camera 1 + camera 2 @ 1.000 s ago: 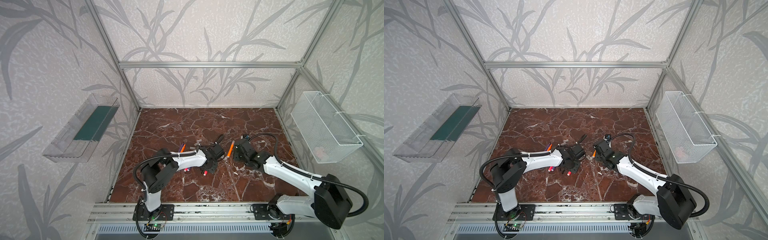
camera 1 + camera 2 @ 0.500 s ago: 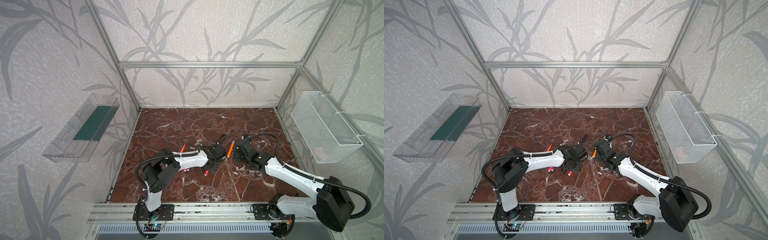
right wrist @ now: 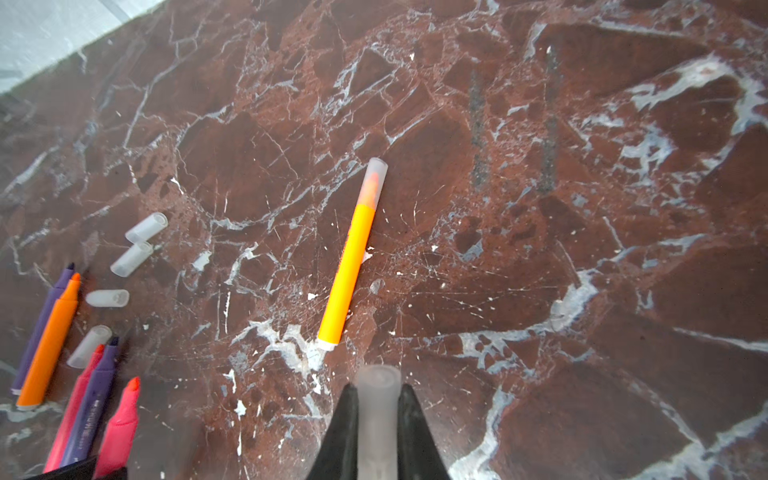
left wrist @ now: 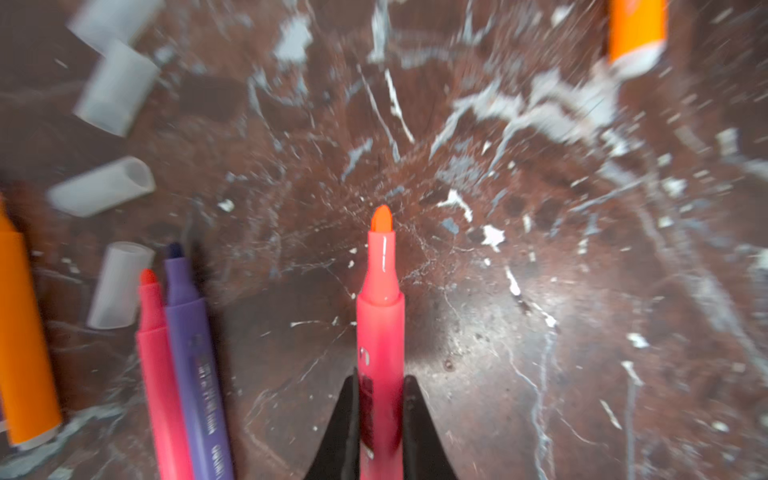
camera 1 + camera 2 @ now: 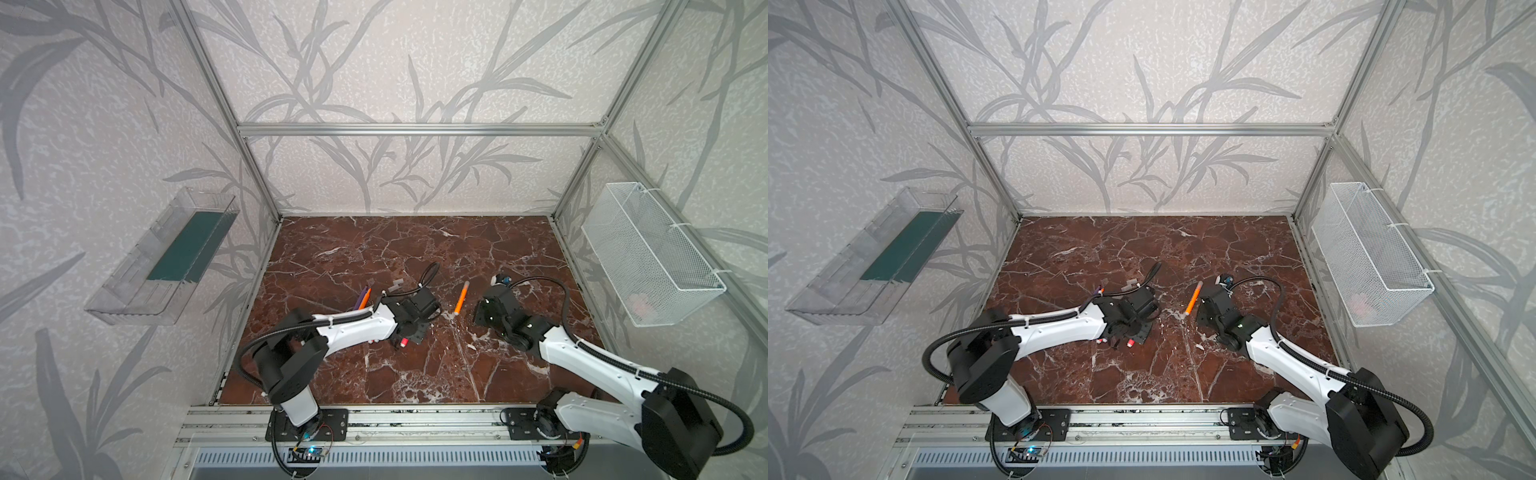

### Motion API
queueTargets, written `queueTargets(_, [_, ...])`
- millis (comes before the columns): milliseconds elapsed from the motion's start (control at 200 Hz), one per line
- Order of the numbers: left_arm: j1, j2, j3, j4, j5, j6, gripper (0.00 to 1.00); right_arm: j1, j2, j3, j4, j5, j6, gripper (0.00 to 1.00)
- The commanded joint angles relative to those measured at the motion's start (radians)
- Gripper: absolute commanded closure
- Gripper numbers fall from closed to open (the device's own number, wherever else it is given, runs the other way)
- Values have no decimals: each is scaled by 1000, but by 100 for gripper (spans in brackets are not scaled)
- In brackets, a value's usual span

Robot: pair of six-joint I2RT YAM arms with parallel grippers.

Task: Insert the pens into the pen caps
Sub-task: 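Raise the pink marker with the left gripper while the right brings the cap over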

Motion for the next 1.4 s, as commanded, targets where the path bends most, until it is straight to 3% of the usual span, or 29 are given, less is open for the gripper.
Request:
queueTargets(0, [0, -111, -46, 104, 15, 6, 100, -7, -77, -14, 95, -50, 34, 100])
queueTargets(175, [0, -240, -164, 302, 185, 40, 100, -8, -151, -52, 187, -63, 135, 100])
queueTargets(355, [-1, -287, -204, 354, 229, 31, 100, -7, -161, -53, 308, -244, 129, 100])
queueTargets(570, [-2, -273, -220, 378, 263, 24, 100, 0, -109, -47, 429, -335, 152, 100])
queueTargets(1050, [-6, -246, -207, 429, 329, 8, 100, 28, -2, -46, 551, -335, 185, 100])
queueTargets(1394, [-9, -220, -193, 435, 323, 9, 100, 63, 78, 22, 506, -310, 199, 100])
